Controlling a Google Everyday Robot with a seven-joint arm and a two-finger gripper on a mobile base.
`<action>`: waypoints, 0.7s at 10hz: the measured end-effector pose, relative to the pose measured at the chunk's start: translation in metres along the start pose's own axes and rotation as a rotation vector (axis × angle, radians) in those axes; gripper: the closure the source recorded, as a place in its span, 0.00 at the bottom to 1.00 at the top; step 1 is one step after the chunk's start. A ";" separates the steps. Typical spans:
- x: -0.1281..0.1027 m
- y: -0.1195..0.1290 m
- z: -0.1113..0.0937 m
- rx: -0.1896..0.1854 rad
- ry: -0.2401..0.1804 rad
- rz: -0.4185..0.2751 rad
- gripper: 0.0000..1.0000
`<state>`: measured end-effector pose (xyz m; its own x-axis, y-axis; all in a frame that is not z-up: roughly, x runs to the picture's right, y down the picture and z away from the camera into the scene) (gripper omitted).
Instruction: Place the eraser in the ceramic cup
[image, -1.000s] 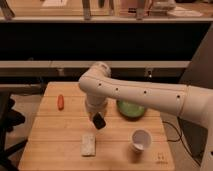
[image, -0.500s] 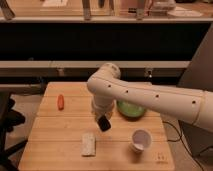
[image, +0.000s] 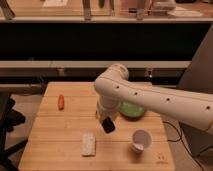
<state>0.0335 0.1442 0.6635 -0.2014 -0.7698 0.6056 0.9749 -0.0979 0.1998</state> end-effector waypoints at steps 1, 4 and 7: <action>-0.007 0.013 -0.001 0.006 0.002 0.020 1.00; -0.019 0.028 -0.002 0.019 0.002 0.052 1.00; -0.038 0.058 0.001 0.039 -0.019 0.095 1.00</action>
<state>0.0978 0.1688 0.6528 -0.1106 -0.7623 0.6377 0.9853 -0.0002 0.1706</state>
